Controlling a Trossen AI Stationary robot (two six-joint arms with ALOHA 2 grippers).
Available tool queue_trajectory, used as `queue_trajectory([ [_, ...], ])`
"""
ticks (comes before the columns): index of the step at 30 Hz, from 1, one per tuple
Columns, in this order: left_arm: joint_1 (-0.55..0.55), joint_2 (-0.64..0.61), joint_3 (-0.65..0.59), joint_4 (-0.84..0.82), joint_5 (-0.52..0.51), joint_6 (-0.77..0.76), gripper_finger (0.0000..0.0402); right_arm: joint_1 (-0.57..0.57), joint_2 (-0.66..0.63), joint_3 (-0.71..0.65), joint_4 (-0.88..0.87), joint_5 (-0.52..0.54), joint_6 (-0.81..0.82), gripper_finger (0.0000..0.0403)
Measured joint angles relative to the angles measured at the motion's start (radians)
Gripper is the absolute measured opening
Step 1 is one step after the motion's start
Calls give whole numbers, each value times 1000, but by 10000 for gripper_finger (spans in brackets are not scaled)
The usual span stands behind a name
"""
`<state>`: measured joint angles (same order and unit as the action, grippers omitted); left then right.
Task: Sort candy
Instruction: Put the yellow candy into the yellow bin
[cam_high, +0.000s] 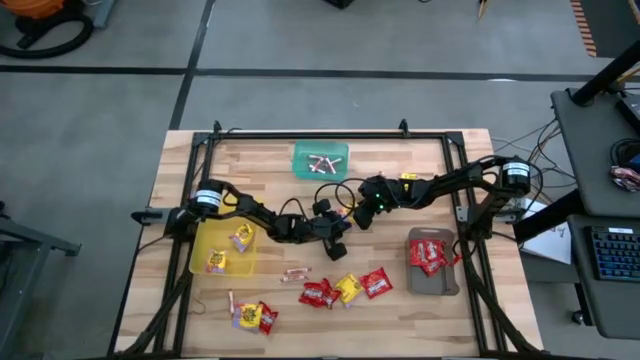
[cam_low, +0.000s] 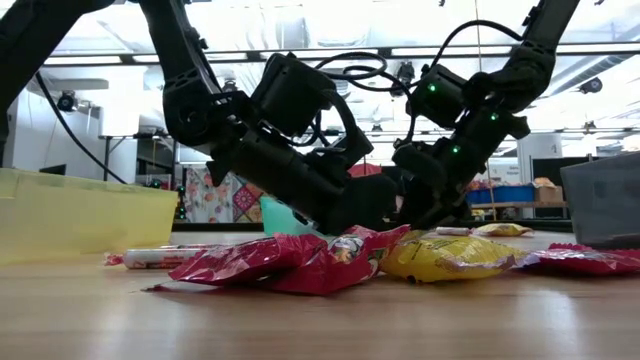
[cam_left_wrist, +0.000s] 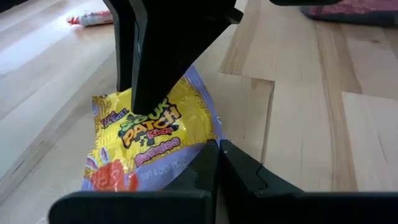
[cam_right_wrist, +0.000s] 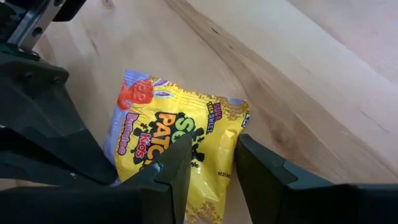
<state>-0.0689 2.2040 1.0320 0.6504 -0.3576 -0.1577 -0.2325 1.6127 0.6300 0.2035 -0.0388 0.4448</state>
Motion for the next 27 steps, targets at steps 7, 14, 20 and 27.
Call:
queue_trajectory([
  [7,1,0,-1,6,0,0,0,0,0,0,1,-17,0,97],
  [14,0,1,-1,13,0,0,0,0,1,0,12,-48,-1,13],
  [20,-1,-16,-3,9,8,0,0,1,-17,-3,8,-52,-37,9],
  [27,-7,-38,-4,3,9,-1,0,2,-69,-3,11,-48,-57,9],
])
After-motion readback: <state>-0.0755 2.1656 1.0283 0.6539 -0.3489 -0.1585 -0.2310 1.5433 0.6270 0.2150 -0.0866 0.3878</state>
